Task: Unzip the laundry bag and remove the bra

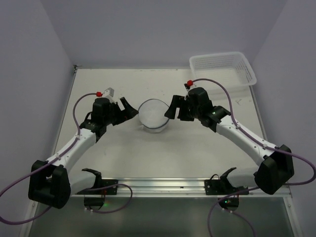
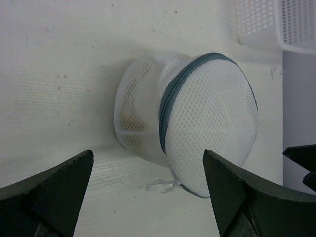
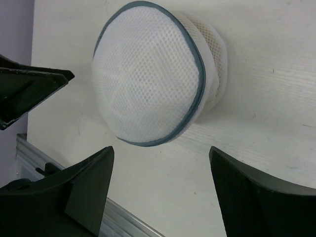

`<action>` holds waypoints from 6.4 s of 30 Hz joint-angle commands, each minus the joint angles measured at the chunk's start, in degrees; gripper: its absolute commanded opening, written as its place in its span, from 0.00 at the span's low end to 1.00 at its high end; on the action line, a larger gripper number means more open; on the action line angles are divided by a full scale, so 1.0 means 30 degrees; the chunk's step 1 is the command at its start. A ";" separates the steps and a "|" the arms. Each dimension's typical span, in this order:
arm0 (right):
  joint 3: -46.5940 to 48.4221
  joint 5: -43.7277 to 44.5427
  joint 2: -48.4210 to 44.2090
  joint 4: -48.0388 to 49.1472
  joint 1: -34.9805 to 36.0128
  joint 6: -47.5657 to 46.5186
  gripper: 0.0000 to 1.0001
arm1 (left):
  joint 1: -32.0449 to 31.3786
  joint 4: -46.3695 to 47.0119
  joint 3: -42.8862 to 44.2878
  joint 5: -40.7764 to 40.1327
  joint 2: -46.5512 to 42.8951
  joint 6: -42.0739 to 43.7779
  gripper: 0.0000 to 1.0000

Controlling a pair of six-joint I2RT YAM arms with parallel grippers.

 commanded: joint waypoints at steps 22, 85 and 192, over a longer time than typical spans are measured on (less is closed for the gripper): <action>0.2484 -0.3001 0.6183 0.2777 -0.1531 -0.3205 0.66 | -0.0433 0.2914 0.1304 0.5531 0.3507 0.0098 0.91; -0.4691 -0.1275 0.2788 1.1919 0.3713 -0.2238 0.12 | -0.2045 0.3386 0.0659 0.5182 0.1753 -0.4855 0.00; -0.4776 -0.0747 0.0538 0.6149 0.1696 -0.1327 0.00 | -0.2309 0.1253 0.0045 0.2365 0.2282 -0.3949 0.00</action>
